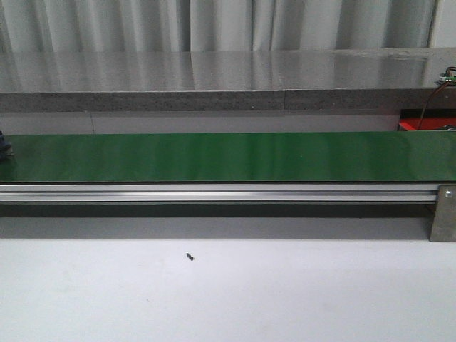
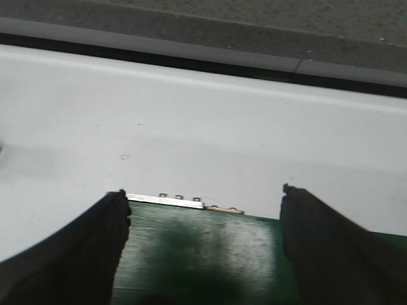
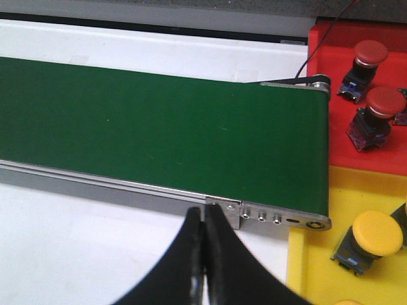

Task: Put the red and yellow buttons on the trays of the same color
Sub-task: 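Set the yellow button on the belt start and open the left gripper, then move the left gripper over the red push-button on the table, then close the left gripper on the red button and lift it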

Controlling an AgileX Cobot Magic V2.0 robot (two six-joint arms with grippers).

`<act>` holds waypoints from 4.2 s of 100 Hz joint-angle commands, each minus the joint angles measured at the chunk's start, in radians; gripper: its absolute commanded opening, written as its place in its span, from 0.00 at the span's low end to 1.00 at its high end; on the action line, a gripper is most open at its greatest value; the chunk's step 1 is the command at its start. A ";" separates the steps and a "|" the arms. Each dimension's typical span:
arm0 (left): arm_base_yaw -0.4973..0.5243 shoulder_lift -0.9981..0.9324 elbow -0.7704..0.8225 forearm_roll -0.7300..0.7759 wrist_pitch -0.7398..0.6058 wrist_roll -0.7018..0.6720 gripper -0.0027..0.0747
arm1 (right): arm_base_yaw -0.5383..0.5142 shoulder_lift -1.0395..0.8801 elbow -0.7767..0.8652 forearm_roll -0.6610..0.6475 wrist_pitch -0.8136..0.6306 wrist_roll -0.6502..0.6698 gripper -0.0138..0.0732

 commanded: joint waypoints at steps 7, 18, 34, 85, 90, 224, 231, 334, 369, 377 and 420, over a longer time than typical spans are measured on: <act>0.079 -0.051 -0.035 -0.007 -0.064 0.000 0.68 | 0.000 -0.006 -0.025 0.012 -0.055 0.002 0.08; 0.144 -0.034 -0.035 -0.004 -0.079 0.000 0.68 | 0.000 -0.006 -0.025 0.012 -0.055 0.002 0.08; 0.218 0.014 -0.037 0.009 -0.091 0.000 0.68 | 0.000 -0.006 -0.025 0.012 -0.055 0.002 0.08; 0.257 0.318 -0.303 0.044 -0.077 0.000 0.68 | 0.000 -0.006 -0.025 0.012 -0.055 0.002 0.08; 0.257 0.345 -0.333 0.044 -0.062 0.000 0.68 | 0.000 -0.006 -0.025 0.012 -0.055 0.002 0.08; 0.287 0.474 -0.433 0.136 -0.162 -0.112 0.68 | 0.000 -0.006 -0.025 0.012 -0.055 0.002 0.08; 0.287 0.477 -0.433 0.134 -0.176 -0.112 0.68 | 0.000 -0.006 -0.025 0.012 -0.054 0.002 0.08; 0.285 0.586 -0.536 0.056 -0.232 -0.109 0.67 | 0.000 -0.006 -0.025 0.012 -0.054 0.002 0.08; 0.285 0.586 -0.536 0.056 -0.223 -0.109 0.58 | 0.000 -0.006 -0.025 0.012 -0.054 0.002 0.08; 0.285 0.586 -0.536 0.056 -0.224 -0.109 0.50 | 0.000 -0.006 -0.025 0.012 -0.054 0.002 0.08; 0.285 0.568 -0.536 0.056 -0.192 -0.109 0.13 | 0.000 -0.006 -0.025 0.012 -0.054 0.002 0.08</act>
